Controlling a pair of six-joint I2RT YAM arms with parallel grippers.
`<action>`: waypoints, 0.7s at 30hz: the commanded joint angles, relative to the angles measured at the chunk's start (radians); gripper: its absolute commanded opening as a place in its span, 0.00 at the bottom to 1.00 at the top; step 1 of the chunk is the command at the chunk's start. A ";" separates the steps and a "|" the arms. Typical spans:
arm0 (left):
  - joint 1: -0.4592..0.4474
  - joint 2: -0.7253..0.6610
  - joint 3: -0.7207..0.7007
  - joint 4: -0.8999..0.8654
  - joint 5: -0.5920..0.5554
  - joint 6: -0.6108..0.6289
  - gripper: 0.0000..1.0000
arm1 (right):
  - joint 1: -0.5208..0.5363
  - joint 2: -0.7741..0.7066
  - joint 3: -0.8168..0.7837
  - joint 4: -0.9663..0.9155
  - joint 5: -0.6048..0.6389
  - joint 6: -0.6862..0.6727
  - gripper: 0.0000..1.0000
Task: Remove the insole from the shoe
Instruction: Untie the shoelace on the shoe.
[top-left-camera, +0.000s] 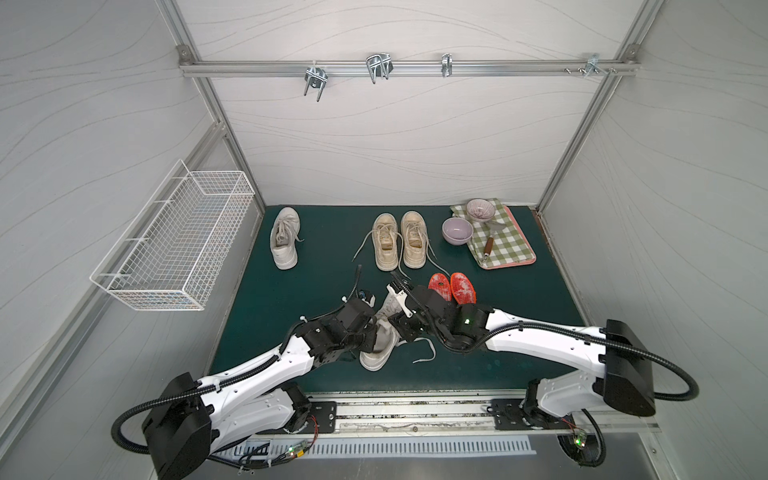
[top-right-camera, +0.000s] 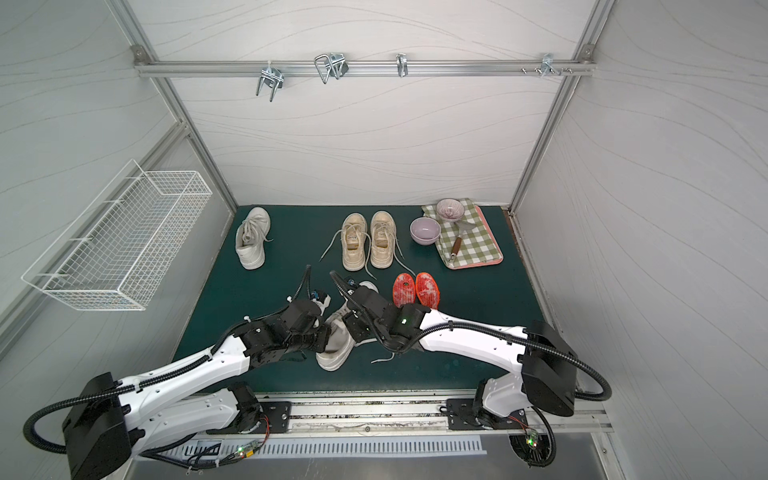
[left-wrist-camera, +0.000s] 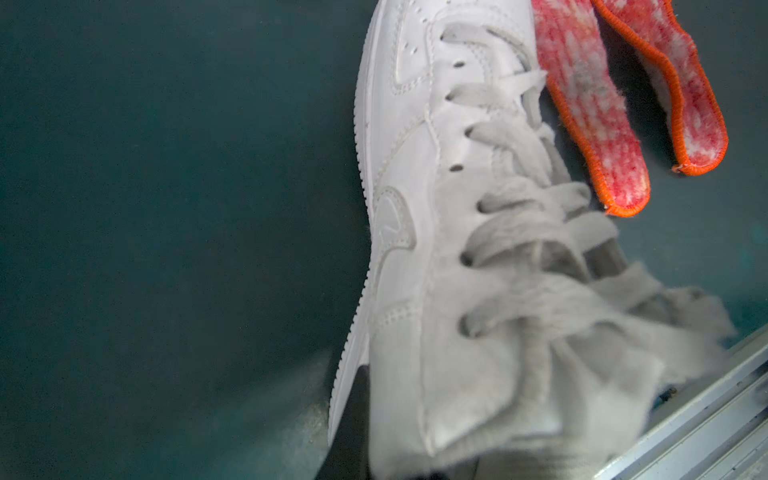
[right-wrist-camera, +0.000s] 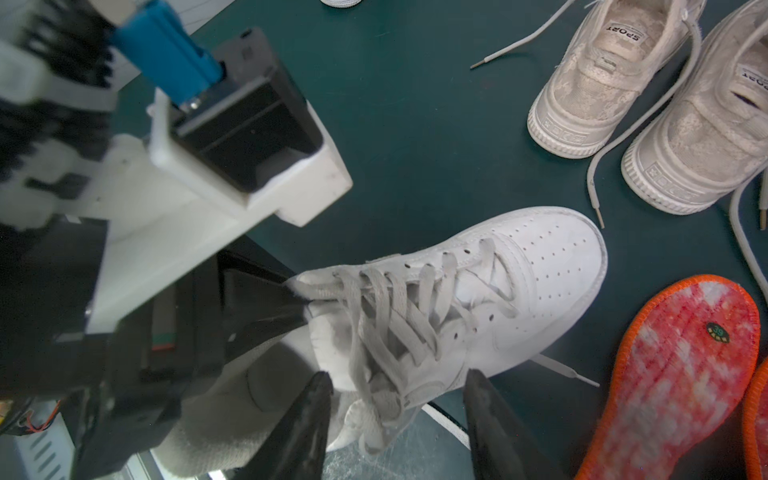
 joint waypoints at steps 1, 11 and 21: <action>-0.010 -0.010 0.077 0.119 0.008 0.015 0.00 | 0.012 0.025 0.037 -0.014 0.004 -0.019 0.51; -0.020 -0.004 0.083 0.119 0.007 0.017 0.00 | 0.018 0.077 0.050 -0.050 0.008 -0.007 0.45; -0.029 -0.006 0.088 0.115 0.009 0.018 0.00 | 0.023 0.109 0.058 -0.105 0.143 0.030 0.28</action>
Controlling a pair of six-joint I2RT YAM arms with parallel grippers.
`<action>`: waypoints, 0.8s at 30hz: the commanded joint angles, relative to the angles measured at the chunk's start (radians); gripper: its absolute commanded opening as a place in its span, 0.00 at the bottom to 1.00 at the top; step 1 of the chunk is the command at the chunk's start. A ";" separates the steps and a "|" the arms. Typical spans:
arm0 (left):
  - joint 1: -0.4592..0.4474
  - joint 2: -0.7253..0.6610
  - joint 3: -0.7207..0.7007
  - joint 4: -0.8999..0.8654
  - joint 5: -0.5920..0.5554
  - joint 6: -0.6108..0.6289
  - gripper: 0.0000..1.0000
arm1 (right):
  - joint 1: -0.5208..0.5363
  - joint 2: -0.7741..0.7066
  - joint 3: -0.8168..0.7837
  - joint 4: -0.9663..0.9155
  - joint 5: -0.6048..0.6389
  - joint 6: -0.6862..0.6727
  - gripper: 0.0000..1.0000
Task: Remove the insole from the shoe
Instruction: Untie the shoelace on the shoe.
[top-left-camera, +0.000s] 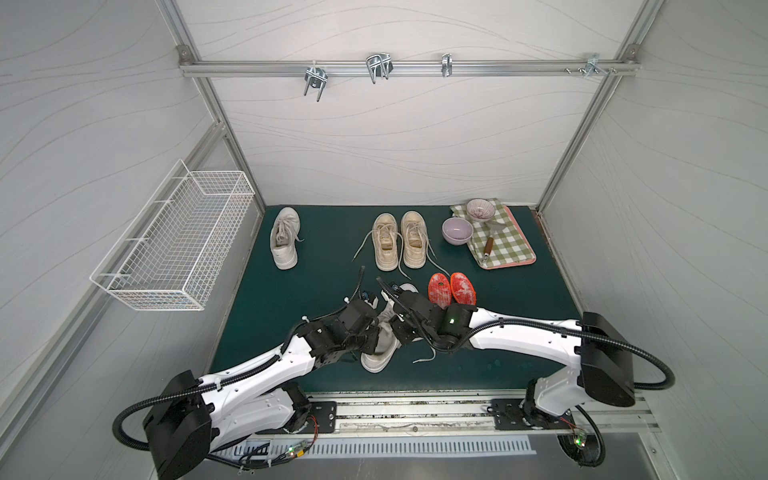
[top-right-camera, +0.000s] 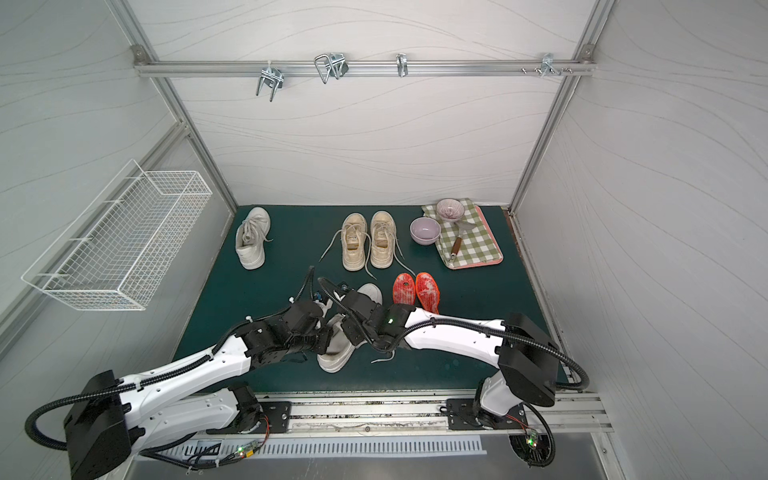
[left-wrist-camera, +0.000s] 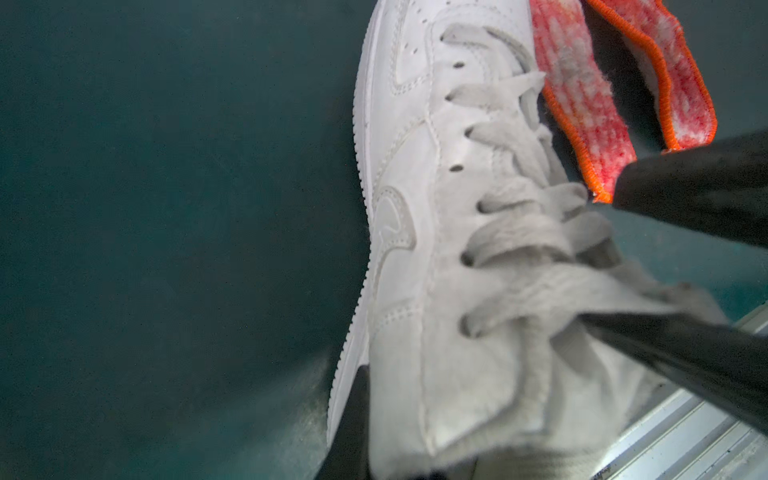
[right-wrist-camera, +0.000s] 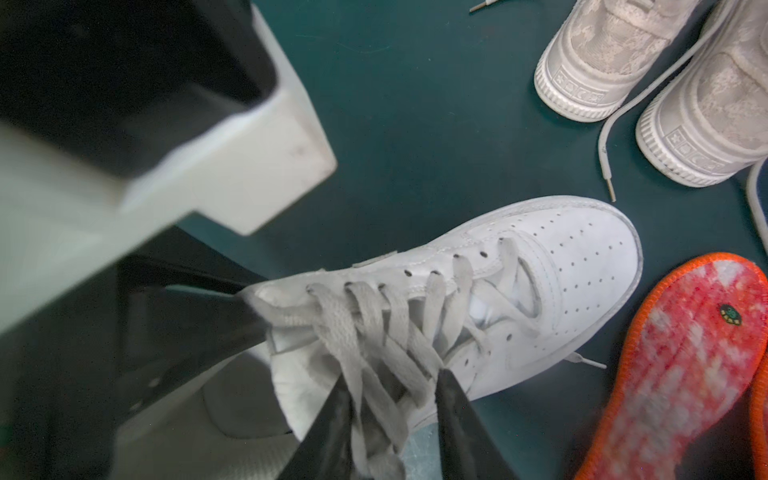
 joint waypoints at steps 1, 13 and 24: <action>-0.009 -0.012 0.084 0.114 0.004 0.010 0.00 | 0.006 0.014 0.033 -0.057 0.097 0.015 0.26; -0.022 0.003 0.085 0.120 0.007 0.012 0.00 | 0.005 0.026 0.040 -0.058 0.135 0.031 0.10; -0.051 -0.021 0.085 0.136 0.019 0.019 0.00 | 0.003 0.091 0.033 0.005 0.186 0.039 0.16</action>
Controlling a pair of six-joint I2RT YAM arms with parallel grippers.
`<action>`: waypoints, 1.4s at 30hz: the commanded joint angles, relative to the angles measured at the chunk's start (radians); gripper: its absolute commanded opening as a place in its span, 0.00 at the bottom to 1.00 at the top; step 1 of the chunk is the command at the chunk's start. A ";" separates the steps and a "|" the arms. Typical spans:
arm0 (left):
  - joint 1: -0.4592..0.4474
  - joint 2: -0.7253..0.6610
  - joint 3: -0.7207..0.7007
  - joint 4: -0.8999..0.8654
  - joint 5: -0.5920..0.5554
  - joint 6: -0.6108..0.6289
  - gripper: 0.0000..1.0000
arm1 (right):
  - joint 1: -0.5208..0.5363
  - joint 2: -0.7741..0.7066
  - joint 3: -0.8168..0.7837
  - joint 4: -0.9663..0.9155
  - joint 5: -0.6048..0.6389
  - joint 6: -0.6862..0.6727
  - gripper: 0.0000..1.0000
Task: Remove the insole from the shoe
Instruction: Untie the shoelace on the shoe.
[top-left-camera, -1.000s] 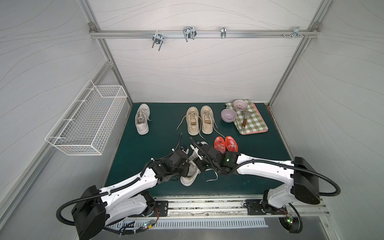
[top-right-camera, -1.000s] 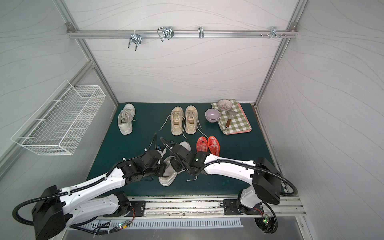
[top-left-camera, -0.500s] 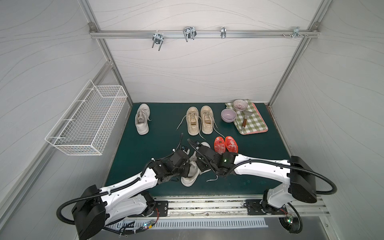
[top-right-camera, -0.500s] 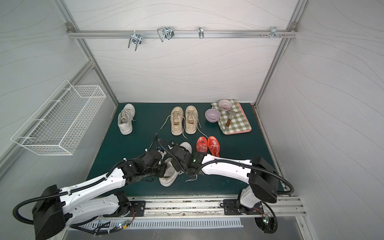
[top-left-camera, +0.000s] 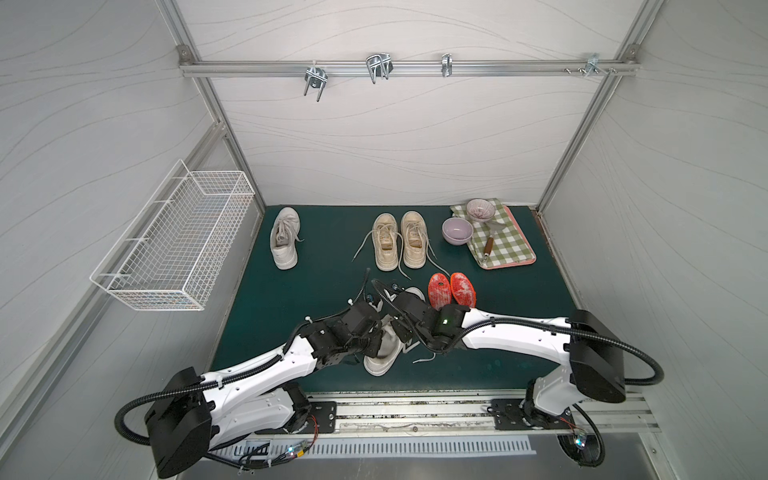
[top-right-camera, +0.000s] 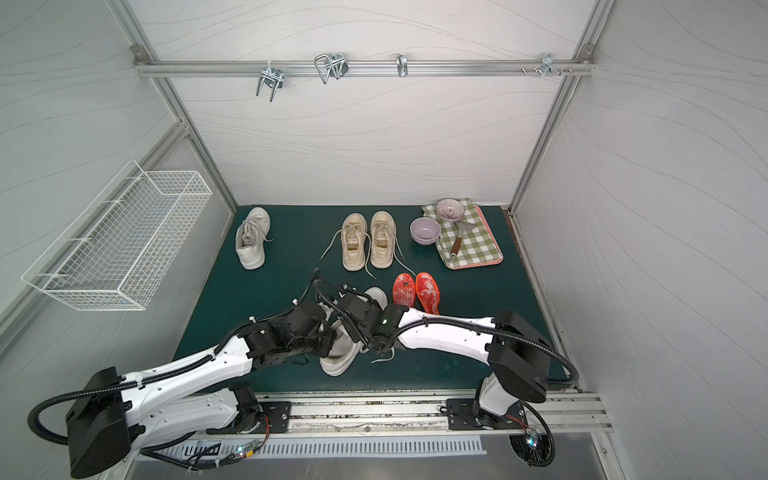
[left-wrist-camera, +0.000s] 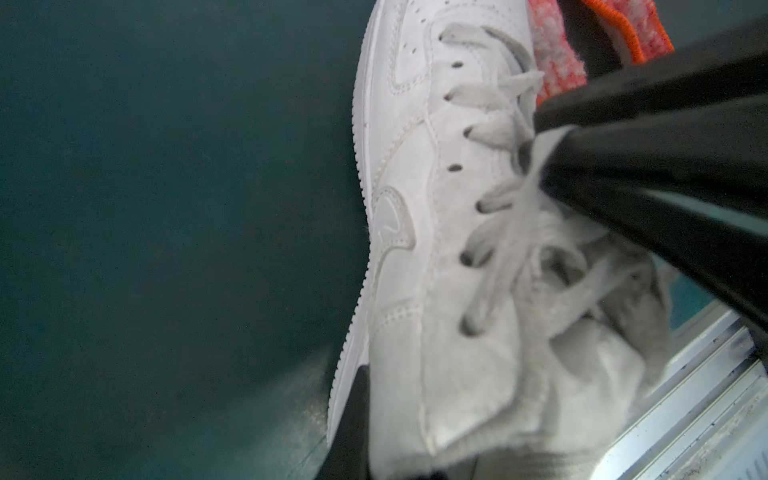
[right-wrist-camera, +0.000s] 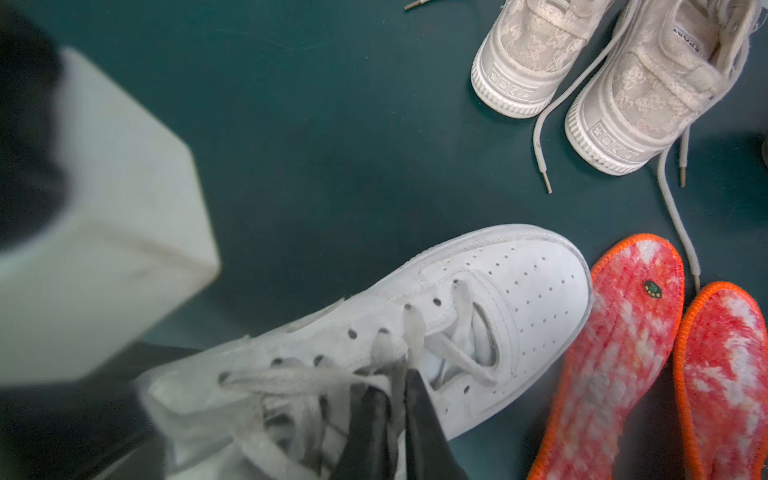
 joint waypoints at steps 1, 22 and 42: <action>-0.010 -0.038 0.077 0.131 0.006 0.012 0.00 | 0.001 0.037 0.014 0.030 0.055 0.005 0.17; -0.017 -0.055 0.065 0.126 0.007 0.017 0.00 | -0.136 0.115 0.094 0.147 0.217 -0.005 0.22; -0.016 0.030 0.106 0.070 -0.070 -0.003 0.00 | -0.098 -0.079 -0.073 0.243 0.074 -0.030 0.27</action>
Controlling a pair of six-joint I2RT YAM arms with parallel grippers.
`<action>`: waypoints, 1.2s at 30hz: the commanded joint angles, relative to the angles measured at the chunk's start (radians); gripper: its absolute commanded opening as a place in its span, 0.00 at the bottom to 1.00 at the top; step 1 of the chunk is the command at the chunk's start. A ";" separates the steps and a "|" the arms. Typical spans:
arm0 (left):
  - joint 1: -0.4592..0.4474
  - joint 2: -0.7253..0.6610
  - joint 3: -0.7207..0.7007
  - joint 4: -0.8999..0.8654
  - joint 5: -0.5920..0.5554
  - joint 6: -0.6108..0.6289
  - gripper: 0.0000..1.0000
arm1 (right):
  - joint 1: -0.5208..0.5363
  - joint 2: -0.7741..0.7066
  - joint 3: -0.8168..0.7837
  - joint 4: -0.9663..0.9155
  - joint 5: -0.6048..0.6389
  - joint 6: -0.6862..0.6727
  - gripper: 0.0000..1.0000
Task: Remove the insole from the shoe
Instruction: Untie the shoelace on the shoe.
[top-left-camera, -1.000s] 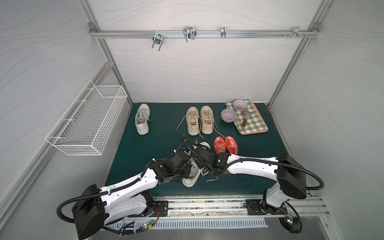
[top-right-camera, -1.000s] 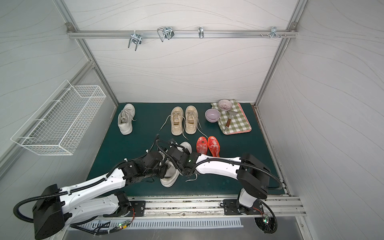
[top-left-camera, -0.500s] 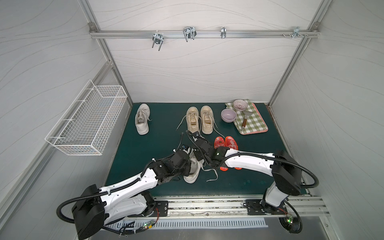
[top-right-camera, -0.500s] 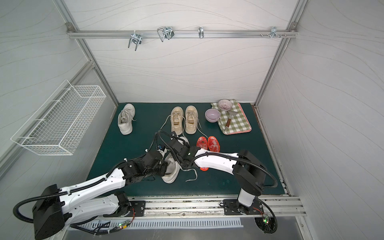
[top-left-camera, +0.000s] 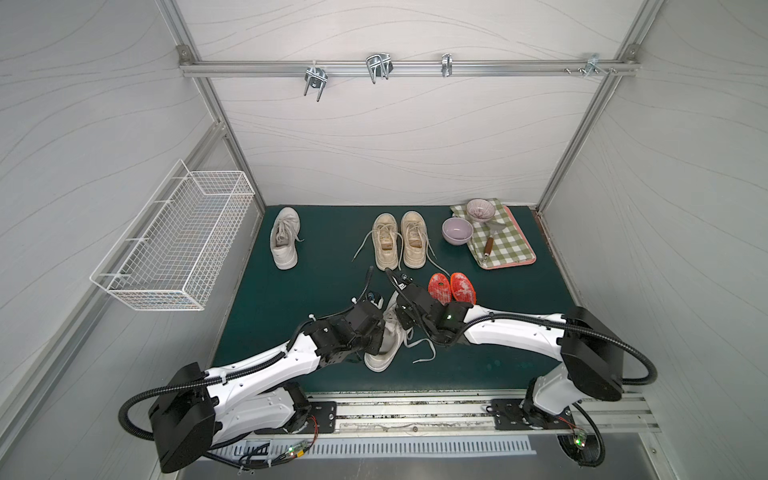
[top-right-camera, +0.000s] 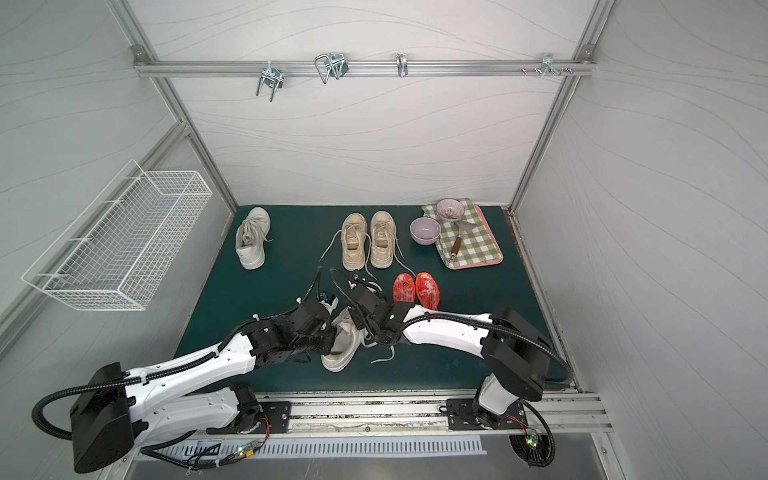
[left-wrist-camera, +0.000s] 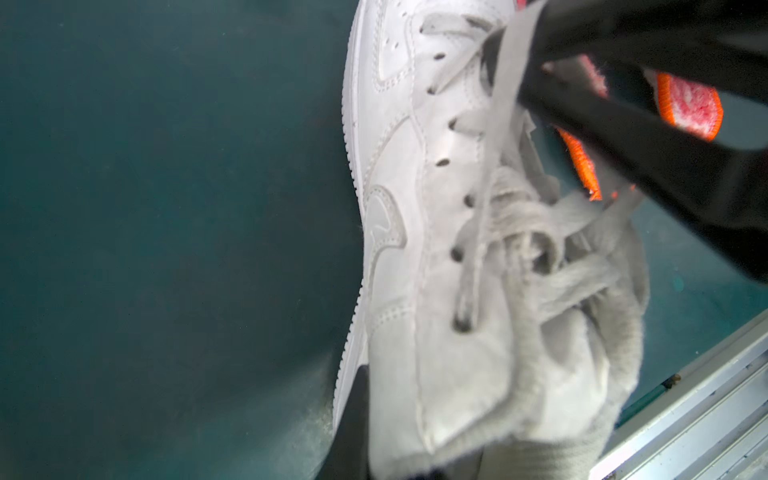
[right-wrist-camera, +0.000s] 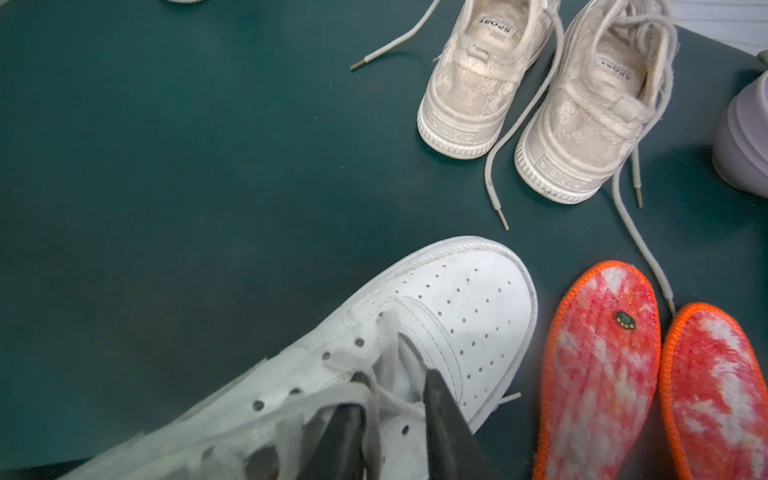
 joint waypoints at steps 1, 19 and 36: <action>-0.006 -0.005 0.071 0.076 -0.009 0.007 0.00 | -0.006 -0.057 0.018 0.025 0.039 -0.008 0.27; -0.006 -0.094 0.025 0.128 0.073 0.029 0.00 | -0.145 0.077 0.159 0.023 0.005 -0.022 0.33; -0.007 -0.143 -0.005 0.155 0.114 0.027 0.00 | -0.233 0.325 0.492 -0.075 -0.123 -0.022 0.49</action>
